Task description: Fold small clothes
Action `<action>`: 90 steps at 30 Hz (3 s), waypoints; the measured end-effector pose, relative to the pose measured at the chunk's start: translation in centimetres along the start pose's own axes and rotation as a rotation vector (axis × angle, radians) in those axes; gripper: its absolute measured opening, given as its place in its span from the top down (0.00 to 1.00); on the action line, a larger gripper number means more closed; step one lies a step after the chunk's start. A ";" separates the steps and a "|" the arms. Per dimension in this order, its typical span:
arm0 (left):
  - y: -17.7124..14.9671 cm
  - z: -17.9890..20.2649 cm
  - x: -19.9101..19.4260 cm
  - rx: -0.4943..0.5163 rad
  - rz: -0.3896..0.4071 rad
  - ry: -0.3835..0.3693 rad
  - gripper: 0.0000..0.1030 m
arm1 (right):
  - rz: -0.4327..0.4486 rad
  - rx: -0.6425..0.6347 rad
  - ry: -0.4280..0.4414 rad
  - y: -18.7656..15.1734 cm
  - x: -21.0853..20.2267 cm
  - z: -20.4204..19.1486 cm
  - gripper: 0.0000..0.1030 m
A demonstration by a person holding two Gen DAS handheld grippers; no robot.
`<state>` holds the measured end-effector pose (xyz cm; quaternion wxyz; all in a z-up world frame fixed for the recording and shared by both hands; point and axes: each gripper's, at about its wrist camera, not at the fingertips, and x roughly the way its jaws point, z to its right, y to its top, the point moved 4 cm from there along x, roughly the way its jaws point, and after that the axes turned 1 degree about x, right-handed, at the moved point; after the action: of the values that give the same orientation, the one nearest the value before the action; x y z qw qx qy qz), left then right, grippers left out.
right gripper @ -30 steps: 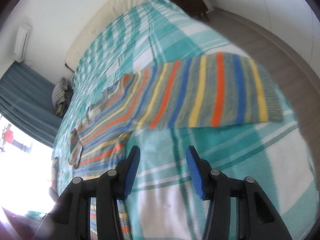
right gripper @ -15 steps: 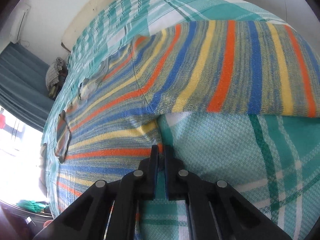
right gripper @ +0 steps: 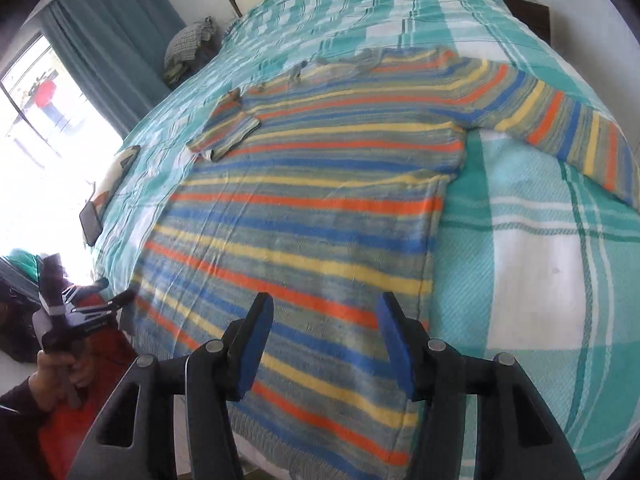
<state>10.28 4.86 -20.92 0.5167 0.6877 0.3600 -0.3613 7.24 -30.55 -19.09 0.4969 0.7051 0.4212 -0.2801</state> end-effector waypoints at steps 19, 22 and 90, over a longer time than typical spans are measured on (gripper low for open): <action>20.6 12.3 2.9 0.423 0.142 -0.171 0.22 | 0.081 0.025 -0.152 -4.8 -1.6 -0.7 0.46; 21.5 12.5 8.3 0.366 0.022 -0.169 0.25 | 0.086 0.021 -0.148 -4.9 -1.7 -0.9 0.46; 21.6 1.2 11.3 -0.241 -0.050 -0.466 0.54 | 0.242 0.152 -0.250 -4.1 -4.4 2.2 0.34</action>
<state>34.28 0.57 -21.25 0.6546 0.5106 0.2885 -0.4771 1.61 -33.36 -18.21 0.5208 0.7459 0.2457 -0.3348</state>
